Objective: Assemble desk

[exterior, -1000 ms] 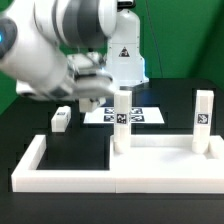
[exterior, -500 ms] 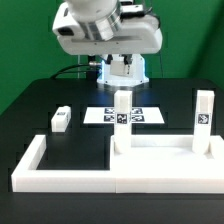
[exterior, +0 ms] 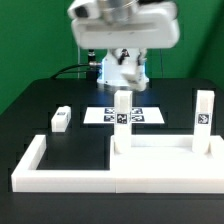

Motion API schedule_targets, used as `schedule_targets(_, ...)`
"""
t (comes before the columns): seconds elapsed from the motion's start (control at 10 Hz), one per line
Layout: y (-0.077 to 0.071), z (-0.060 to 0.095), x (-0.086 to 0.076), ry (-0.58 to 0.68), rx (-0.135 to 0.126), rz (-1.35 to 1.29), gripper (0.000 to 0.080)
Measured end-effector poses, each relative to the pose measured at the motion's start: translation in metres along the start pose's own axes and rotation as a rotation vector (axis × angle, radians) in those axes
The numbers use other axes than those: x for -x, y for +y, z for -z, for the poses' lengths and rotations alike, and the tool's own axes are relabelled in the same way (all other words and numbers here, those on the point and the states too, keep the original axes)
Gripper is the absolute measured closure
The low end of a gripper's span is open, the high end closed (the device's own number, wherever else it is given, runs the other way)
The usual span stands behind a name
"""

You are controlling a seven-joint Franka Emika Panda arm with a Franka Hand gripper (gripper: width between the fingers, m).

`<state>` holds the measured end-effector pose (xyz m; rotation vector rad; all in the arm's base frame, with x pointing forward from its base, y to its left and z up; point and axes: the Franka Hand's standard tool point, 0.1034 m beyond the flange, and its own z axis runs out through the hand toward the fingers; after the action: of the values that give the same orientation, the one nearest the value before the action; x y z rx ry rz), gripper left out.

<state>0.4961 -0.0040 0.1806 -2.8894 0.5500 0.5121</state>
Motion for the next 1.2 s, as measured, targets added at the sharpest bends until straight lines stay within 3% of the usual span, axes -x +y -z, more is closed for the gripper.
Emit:
schedule_targets(0.2, -0.011, 0.027, -0.025, 0.15, 0.003, 0.024, 0.0508)
schedule_targets(0.6, -0.019, 0.023, -0.032, 0.392, -0.031, 0.034, 0.0508)
schedule_targets(0.8, -0.053, 0.024, -0.041, 0.577, 0.031, 0.052, 0.0508)
schedule_targets(0.9, -0.066, 0.032, -0.052, 0.656, 0.032, 0.07, 0.0508)
schedule_targets(1.0, -0.076, 0.035, -0.057, 0.711, 0.025, 0.083, 0.0508)
schedule_targets(1.2, -0.111, 0.02, -0.047, 0.771, -0.077, 0.003, 0.0508)
